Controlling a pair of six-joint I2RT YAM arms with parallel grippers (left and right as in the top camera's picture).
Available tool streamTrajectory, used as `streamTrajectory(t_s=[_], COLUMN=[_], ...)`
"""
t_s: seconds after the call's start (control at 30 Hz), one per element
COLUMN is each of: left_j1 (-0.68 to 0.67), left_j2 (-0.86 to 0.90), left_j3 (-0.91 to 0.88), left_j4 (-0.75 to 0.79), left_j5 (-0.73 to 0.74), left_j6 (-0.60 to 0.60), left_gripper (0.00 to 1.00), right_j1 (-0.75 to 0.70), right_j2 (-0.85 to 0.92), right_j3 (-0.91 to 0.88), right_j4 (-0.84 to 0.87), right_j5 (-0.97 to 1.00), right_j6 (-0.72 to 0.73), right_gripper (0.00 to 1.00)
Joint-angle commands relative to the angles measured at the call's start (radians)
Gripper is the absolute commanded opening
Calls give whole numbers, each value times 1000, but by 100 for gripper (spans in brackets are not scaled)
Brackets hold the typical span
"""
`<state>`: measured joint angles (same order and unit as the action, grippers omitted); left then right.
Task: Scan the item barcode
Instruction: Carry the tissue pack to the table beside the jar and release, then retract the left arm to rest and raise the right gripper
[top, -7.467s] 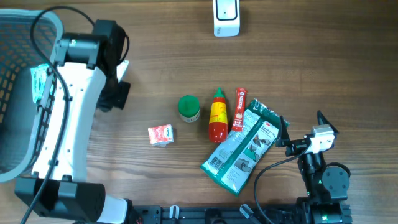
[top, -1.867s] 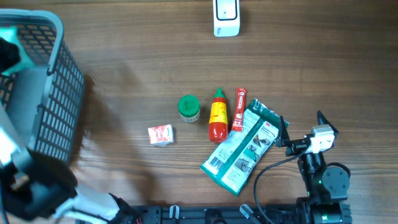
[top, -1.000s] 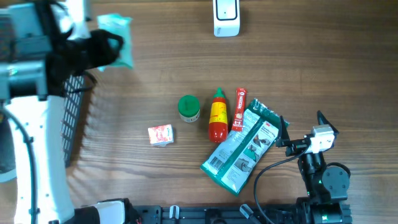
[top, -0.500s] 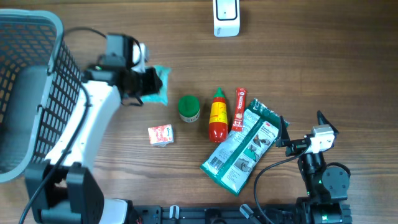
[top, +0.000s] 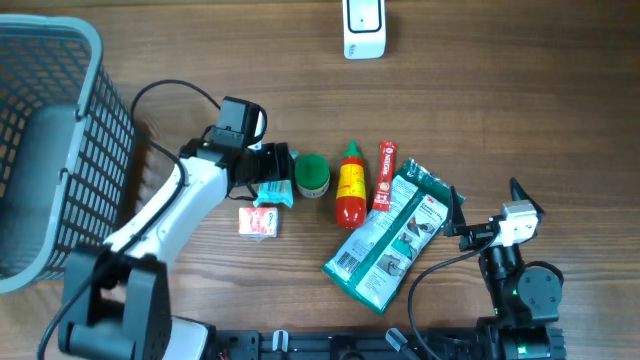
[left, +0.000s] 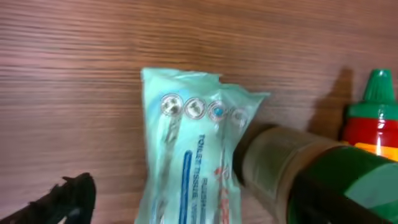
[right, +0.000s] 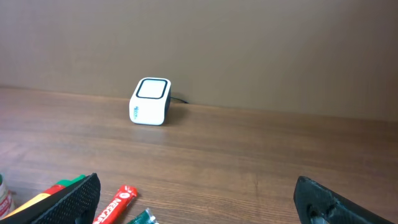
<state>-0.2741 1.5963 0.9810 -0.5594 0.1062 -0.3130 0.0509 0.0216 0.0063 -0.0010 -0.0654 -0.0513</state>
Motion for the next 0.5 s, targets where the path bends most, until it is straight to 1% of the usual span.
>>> streamTrajectory(t_s=[0.0, 0.07, 0.2, 0.37, 0.47], left_j1=[-5, -5, -5, -5, -5], left_j2=[-139, -200, -293, -333, -345], left_j3=[123, 206, 391, 575, 647], left_j4=[-5, 15, 136, 290, 301], left_j5=[-148, -196, -201, -201, -202], left_j6=[-9, 13, 130, 256, 376], left_gripper=[93, 94, 98, 100, 100], right_j1=[5, 5, 5, 5, 5], right_j2=[1, 1, 1, 1, 1], right_j3=[-1, -1, -1, -1, -1], right_j4=[2, 2, 2, 2, 3], right_j5=[14, 14, 14, 14, 19], right_j6=[-9, -9, -9, -9, -18], right_gripper=[100, 100, 100, 100, 100])
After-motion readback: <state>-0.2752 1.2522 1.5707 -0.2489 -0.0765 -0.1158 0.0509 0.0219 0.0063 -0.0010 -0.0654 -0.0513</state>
